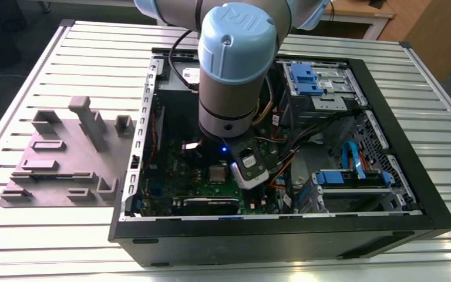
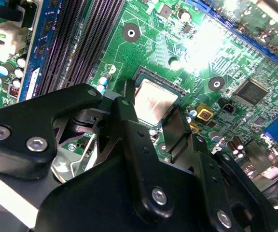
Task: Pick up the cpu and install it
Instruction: 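Place the cpu into insertion slot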
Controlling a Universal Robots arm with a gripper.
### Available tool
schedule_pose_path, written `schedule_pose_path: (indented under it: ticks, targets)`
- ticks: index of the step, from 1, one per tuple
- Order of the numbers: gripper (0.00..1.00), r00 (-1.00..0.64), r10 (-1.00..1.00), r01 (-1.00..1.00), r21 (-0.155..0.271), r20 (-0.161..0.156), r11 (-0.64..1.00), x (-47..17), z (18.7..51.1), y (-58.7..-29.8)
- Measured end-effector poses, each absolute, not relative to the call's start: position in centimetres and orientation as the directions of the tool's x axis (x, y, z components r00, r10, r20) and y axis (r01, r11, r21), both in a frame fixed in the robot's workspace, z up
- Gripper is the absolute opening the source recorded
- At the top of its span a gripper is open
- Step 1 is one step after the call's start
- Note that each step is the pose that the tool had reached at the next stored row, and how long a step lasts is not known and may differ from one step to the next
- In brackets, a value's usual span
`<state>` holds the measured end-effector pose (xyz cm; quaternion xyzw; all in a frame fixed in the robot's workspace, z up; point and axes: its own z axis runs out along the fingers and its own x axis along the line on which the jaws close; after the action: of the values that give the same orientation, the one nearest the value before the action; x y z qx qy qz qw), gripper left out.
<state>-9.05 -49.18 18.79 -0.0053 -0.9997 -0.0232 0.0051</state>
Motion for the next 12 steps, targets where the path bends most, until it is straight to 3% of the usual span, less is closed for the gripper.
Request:
schedule_pose_path:
  ticks: [12]
  targets:
    - [0.47, -1.000, 0.011, 0.011, 0.046, 0.010, 0.999, -9.04, 18.79, -49.10]
